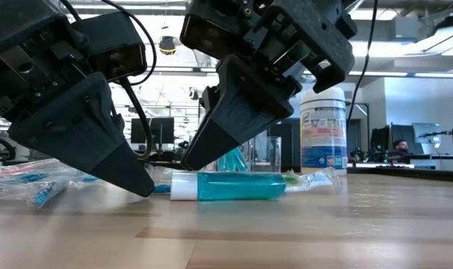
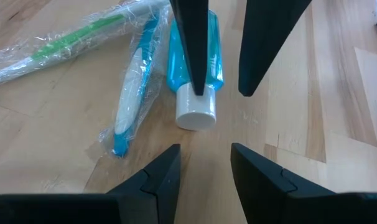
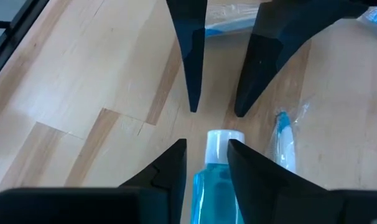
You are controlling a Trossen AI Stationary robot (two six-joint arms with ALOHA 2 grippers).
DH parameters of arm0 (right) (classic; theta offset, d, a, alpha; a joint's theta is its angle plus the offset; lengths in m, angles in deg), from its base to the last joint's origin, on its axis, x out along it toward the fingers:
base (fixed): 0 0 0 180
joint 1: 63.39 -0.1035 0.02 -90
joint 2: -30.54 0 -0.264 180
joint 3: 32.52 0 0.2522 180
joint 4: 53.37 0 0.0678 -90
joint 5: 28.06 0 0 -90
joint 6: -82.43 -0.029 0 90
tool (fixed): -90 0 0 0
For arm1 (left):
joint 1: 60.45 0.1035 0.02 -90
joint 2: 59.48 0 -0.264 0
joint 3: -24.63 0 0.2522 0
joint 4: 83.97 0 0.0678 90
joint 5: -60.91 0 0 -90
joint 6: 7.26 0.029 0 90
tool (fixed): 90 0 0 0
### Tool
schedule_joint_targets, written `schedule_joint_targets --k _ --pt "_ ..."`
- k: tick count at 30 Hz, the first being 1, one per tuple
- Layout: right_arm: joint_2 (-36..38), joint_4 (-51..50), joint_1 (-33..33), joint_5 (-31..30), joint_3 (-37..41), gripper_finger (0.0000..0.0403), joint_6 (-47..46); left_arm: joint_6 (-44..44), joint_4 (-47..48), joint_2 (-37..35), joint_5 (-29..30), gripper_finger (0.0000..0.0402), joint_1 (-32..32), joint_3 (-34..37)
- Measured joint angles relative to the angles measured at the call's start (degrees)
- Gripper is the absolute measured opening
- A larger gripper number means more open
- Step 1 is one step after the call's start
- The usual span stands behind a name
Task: Pick & Place toothbrushing station
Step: Put the mouthwash into the transparent organizer
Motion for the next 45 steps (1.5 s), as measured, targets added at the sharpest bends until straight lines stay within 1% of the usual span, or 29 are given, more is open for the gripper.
schedule_joint_targets --k 6,11,25,38,40,45 --pt "0.02 -0.85 -0.01 0.0 -2.26 0.0138 0.99 0.0 0.0 0.01 0.0 0.0137 0.0 0.0" --pt "-0.22 -1.95 0.27 -0.01 -2.65 0.0149 1.07 0.0 0.0 0.01 0.0 0.0137 0.0 0.0" --pt "-0.35 -1.49 0.12 -0.21 -2.16 0.0126 0.45 0.0 0.0 0.01 0.0 0.0137 0.0 0.0" --pt "-0.41 -0.77 0.16 -0.19 -1.65 0.0123 0.0 0.0 0.0 0.01 0.0 0.0137 0.0 0.0" --pt "-1.71 0.75 0.27 -0.19 -1.8 0.0123 -0.02 0.0 0.0 0.01 0.0 0.0137 0.0 0.0" --pt "-4.66 0.96 0.27 -0.24 -2.38 0.0123 0.03 -0.02 -0.04 0.01 0.0 0.0137 0.0 0.0"
